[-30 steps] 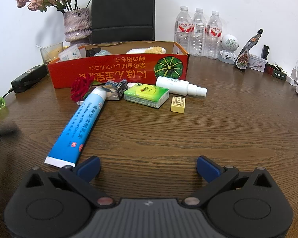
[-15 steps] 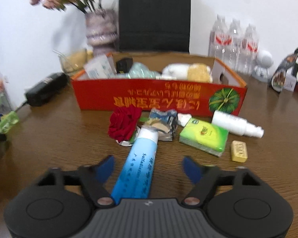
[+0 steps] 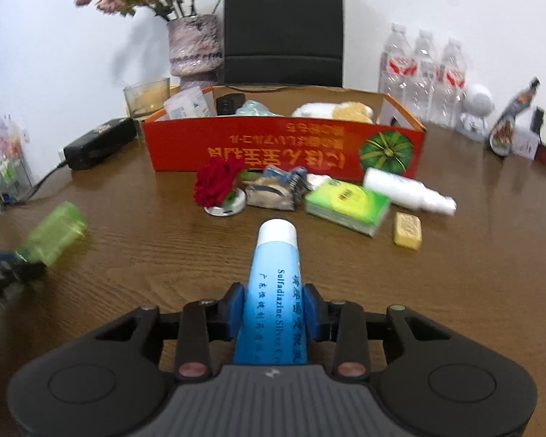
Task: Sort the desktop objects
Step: 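Grasp the green bottle with the left tool while the right tool grasps the blue ointment tube, then carry the green bottle and blue tube into the box and release both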
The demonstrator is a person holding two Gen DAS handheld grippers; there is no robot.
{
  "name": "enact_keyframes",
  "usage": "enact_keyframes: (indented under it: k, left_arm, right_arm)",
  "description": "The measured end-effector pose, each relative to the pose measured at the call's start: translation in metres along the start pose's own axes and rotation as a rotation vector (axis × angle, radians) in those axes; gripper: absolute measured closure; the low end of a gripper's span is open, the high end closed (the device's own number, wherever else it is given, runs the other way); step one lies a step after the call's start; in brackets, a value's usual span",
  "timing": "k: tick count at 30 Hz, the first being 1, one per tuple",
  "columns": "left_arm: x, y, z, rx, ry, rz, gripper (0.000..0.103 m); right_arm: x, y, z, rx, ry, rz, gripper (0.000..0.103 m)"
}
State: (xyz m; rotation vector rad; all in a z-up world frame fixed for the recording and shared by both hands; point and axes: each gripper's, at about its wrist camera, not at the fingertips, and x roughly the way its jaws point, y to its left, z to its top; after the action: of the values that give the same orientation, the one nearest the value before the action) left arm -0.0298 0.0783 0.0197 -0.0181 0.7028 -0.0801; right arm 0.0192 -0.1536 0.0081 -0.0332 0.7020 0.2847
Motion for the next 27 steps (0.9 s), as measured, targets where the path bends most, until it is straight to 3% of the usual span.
enact_keyframes:
  k: [1, 2, 6, 7, 8, 12, 16, 19, 22, 27]
  left_arm:
    - [0.004, -0.008, 0.002, 0.022, 0.004, -0.006, 0.023]
    - [0.009, -0.015, 0.003, 0.049, 0.009, -0.003, 0.022]
    - [0.022, -0.037, 0.010, 0.088, 0.027, -0.012, 0.039]
    - [0.023, -0.041, 0.013, 0.090, 0.029, -0.018, 0.062]
    - [0.024, -0.044, 0.015, 0.090, 0.031, -0.026, 0.069]
    - [0.026, -0.057, 0.018, 0.087, 0.029, -0.074, 0.072]
    - [0.016, -0.057, 0.035, 0.033, -0.012, -0.129, 0.072]
    - [0.007, -0.050, 0.073, -0.011, -0.057, -0.166, 0.072]
    - [0.012, -0.046, 0.129, -0.039, -0.106, -0.167, 0.072]
    - [0.069, -0.040, 0.218, -0.127, -0.098, -0.135, 0.072]
  right_arm:
    - [-0.001, -0.002, -0.001, 0.005, 0.004, -0.010, 0.056]
    - [-0.003, -0.004, -0.002, 0.006, 0.004, -0.015, 0.056]
    - [0.003, -0.005, 0.001, -0.001, 0.015, -0.009, 0.056]
    - [0.005, -0.003, 0.002, -0.014, 0.013, -0.015, 0.062]
    - [0.007, 0.000, 0.003, -0.031, 0.008, -0.022, 0.071]
    - [0.009, 0.007, 0.003, -0.051, 0.003, -0.012, 0.071]
    - [-0.002, -0.005, 0.009, 0.015, -0.010, 0.020, 0.072]
    - [-0.015, -0.018, 0.027, 0.059, -0.055, 0.034, 0.072]
    - [-0.025, -0.030, 0.068, 0.068, -0.130, 0.045, 0.072]
    - [-0.010, -0.054, 0.159, 0.127, -0.245, 0.062, 0.072]
